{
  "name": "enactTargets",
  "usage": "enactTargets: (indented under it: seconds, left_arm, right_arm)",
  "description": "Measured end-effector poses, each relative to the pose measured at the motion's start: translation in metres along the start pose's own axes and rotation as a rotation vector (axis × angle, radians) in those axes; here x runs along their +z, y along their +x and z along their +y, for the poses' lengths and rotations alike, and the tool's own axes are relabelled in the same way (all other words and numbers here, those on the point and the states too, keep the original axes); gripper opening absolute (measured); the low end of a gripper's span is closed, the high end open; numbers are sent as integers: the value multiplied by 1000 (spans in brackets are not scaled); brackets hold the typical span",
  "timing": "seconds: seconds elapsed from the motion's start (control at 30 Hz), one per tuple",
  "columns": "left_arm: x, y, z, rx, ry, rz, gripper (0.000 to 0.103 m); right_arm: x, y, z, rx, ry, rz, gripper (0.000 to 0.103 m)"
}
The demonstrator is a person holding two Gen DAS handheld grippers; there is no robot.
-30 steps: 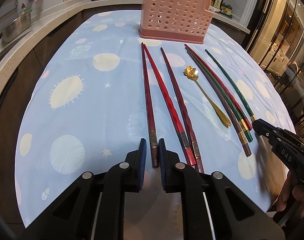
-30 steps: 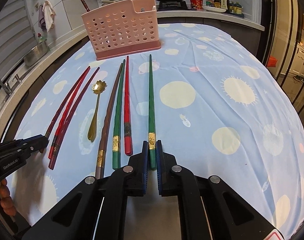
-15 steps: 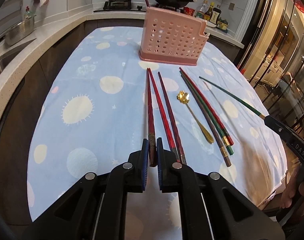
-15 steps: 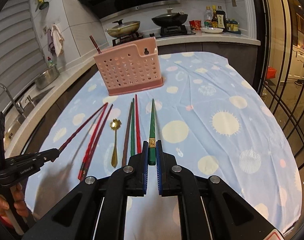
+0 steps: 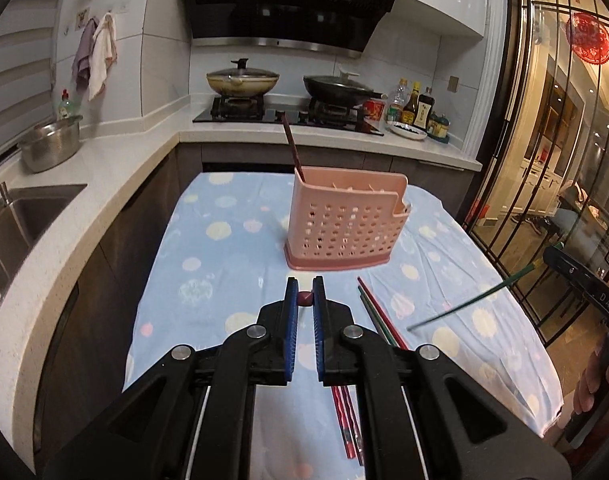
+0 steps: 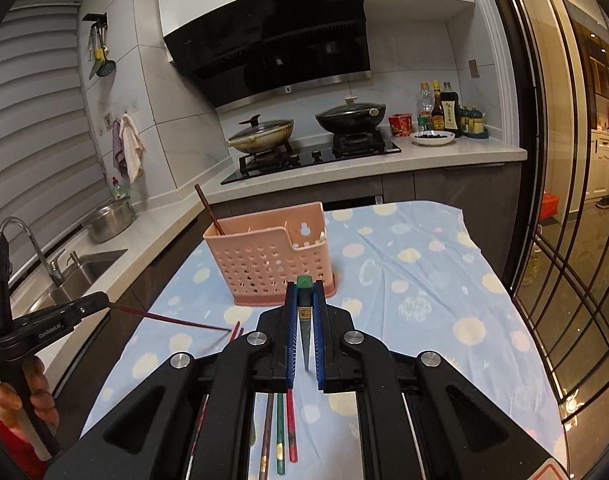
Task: Organize utensils
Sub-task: 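Lift both chopsticks and carry them toward the pink holder, then lower the dark red chopstick into the pink holder while the right lowers the green one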
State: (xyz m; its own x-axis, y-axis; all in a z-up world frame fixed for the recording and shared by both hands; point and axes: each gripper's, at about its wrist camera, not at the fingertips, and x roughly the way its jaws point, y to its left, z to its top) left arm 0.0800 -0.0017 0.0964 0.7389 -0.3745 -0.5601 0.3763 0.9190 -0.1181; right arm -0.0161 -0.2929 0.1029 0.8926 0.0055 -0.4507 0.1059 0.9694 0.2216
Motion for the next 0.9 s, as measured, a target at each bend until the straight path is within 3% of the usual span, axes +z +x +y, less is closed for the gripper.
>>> enactTargets:
  seconds: [0.53, 0.9]
  left_arm:
    - [108, 1, -16, -14, 46, -194, 7]
    - [196, 8, -34, -51, 72, -312, 7]
  right_arm:
    - [99, 24, 15, 43, -30, -157, 7]
    - [177, 70, 38, 75, -22, -222, 7]
